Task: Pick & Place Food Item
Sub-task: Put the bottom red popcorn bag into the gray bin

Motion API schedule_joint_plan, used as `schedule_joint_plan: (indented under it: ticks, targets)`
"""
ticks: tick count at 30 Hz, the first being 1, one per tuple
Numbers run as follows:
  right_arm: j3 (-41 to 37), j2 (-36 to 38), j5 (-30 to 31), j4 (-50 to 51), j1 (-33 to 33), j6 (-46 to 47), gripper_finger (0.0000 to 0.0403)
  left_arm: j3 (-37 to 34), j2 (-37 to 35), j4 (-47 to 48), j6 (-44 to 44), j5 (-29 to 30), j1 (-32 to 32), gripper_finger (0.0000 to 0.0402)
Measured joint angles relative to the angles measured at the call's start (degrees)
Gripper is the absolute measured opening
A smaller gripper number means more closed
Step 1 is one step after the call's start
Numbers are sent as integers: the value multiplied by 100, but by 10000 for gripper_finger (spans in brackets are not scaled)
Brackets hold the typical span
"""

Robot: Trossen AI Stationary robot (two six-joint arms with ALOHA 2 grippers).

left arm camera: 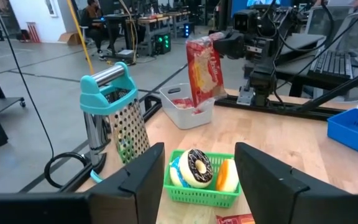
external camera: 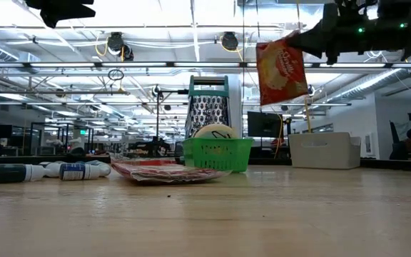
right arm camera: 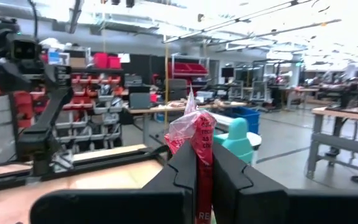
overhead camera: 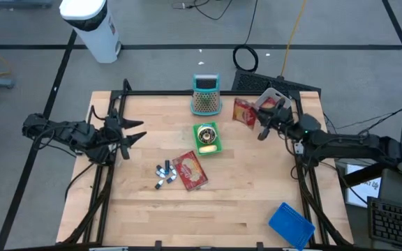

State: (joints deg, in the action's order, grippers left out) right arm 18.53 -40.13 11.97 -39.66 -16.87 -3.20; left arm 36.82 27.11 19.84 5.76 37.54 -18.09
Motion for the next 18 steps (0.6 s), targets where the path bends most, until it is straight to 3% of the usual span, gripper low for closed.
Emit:
schedule_joint_plan:
  ticks: [18]
  targets:
    - [-394,735,-4,571,-1169,-57,10,2,-2,0,11,-11,0,191]
